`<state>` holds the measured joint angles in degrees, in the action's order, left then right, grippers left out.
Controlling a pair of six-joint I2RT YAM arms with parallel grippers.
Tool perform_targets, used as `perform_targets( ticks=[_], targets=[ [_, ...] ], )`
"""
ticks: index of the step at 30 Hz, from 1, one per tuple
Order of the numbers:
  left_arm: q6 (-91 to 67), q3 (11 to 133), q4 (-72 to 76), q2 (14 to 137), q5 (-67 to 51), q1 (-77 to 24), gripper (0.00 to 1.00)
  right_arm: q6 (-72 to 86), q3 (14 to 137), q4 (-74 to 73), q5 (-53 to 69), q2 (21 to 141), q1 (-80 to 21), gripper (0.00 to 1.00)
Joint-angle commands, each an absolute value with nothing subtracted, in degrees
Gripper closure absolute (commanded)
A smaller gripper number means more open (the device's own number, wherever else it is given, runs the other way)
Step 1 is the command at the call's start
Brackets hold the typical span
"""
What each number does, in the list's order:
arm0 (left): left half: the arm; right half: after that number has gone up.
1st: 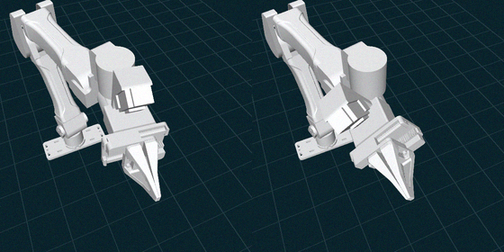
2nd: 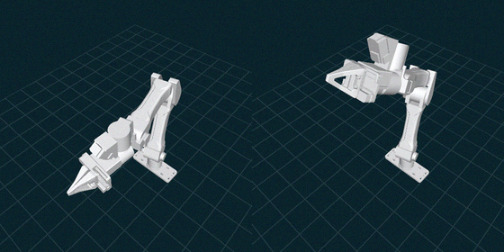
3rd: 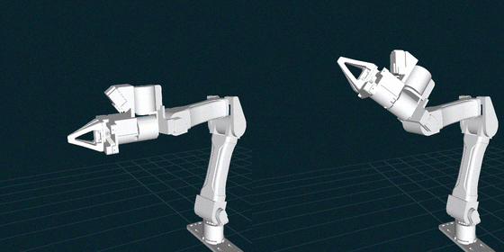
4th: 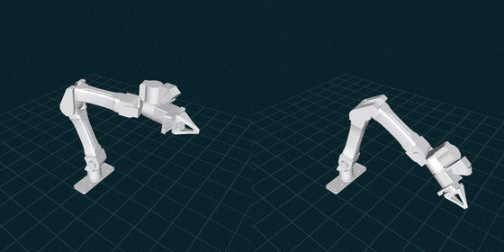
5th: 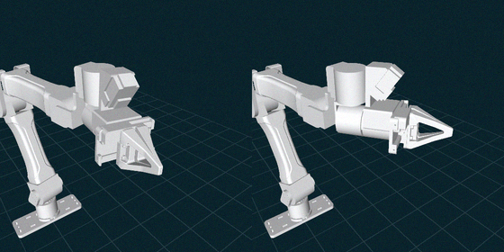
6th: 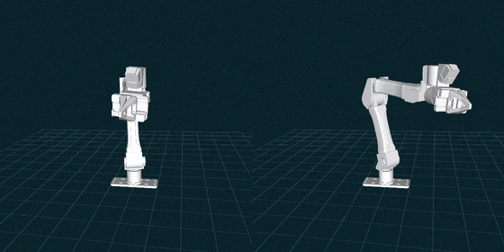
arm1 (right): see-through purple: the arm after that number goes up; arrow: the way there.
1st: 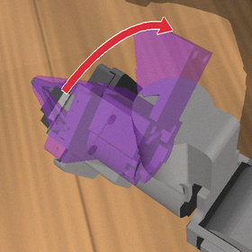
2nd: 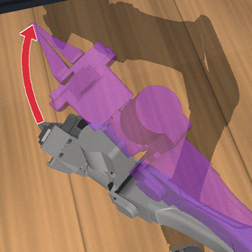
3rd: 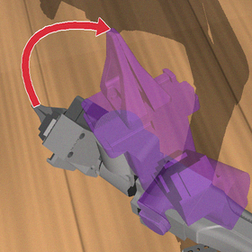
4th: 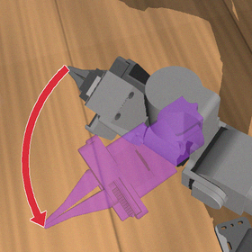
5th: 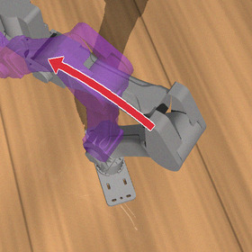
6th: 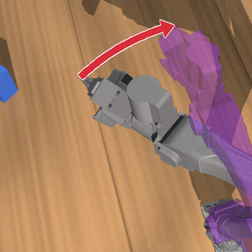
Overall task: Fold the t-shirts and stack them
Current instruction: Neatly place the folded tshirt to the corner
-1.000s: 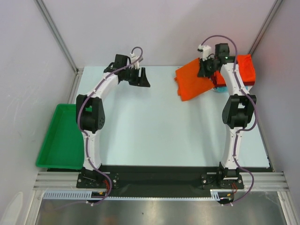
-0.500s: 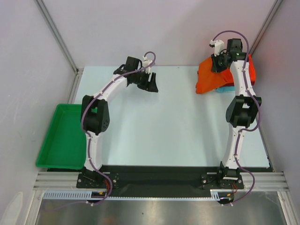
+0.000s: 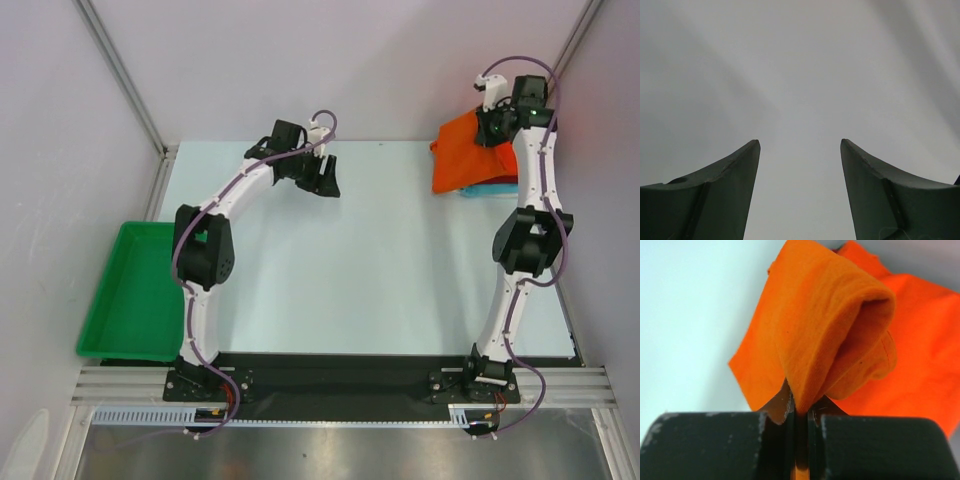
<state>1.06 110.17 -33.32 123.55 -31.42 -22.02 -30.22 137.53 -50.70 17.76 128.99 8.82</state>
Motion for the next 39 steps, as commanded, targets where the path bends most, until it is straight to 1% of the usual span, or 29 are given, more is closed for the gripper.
perform_targets(
  ticks=[1,10,17,24,25,39],
  targets=[
    [2.4,110.4,-32.7,118.8,-31.6,-22.5,0.29,-29.6,141.9,-47.6,17.3,122.9,10.4,1.0],
    [2.9,109.5,-32.8,117.4,-30.9,-23.8,0.29,-28.4,145.9,-45.0,16.5,124.2,13.2,1.0],
    [3.9,108.5,-33.1,116.3,-29.5,-25.0,0.28,-28.4,146.4,-44.6,14.8,127.3,15.1,1.0],
    [6.1,107.6,-33.9,115.5,-26.9,-26.9,0.28,-28.7,147.6,-42.7,11.9,131.3,17.2,1.0],
    [6.5,107.4,-34.1,115.4,-26.3,-27.6,0.28,-28.7,148.3,-41.9,11.3,133.5,17.9,1.0],
    [8.4,106.0,-34.7,115.7,-22.2,-30.3,0.27,-28.6,152.8,-37.1,6.2,141.9,19.6,1.0]
  ],
)
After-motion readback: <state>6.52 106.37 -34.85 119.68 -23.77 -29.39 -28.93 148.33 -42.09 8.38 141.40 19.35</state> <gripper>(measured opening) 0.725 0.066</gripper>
